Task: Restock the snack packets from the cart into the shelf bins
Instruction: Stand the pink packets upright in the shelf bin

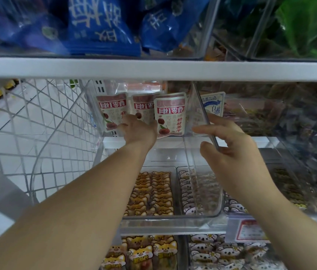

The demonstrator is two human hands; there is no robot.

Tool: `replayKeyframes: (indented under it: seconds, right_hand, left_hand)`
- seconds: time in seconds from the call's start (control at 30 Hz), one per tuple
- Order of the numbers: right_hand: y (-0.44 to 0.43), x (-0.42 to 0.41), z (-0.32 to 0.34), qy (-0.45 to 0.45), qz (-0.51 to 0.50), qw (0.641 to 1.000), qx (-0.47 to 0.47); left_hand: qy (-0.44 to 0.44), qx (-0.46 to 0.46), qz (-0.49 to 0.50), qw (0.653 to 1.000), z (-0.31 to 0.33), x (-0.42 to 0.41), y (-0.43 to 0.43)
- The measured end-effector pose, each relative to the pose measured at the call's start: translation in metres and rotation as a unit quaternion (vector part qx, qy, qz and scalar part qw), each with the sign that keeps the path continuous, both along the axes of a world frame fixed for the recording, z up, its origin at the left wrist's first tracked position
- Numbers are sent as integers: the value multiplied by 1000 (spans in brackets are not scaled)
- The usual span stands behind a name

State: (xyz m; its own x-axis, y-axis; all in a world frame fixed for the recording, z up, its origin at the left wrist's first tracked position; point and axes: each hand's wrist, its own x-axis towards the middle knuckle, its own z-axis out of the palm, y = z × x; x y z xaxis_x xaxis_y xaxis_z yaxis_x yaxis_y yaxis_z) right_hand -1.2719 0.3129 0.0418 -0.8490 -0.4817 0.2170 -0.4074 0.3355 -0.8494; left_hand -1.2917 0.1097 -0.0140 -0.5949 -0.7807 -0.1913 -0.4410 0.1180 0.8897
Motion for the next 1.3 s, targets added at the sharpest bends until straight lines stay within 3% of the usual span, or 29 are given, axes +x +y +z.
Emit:
replayKeyframes:
  seconds: [0.27,0.47,0.67,0.8,0.9,1.0,1.1,1.17,1.23,1.3]
  right_hand:
    - [-2,-1,-3,16,-18,999,22]
    - [5,26,11,115,-17,989,92]
    - [10,91,18,154,127,979,49]
    - [31,142,-8,118,249,959,61]
    - [44,166,-56,51,338,921,189]
    - [54,179,-116,-4,382,855,351]
    - [59,197,-163,-21,401,805,437]
    - [57,204,-187,-40,338,824,453]
    - [51,206,-204,-81,233,854,458]
    - [48,208,-215,-130,176,857,466]
  left_hand:
    - [-36,-18,-125,991,13,21,17]
    - [20,-25,-142,989,53,93,55]
    - [99,-52,-50,992,85,203,97]
    - [80,-28,11,996,52,287,126]
    - [-5,-24,17,1000,2,345,148]
    - [-144,-47,-73,986,-55,384,167]
    - [-359,-67,-206,908,-89,415,195]
    - [-394,-54,-235,887,-107,430,207]
    - [-386,-42,-217,896,-123,442,213]
    - [-379,-61,-195,902,-134,446,214]
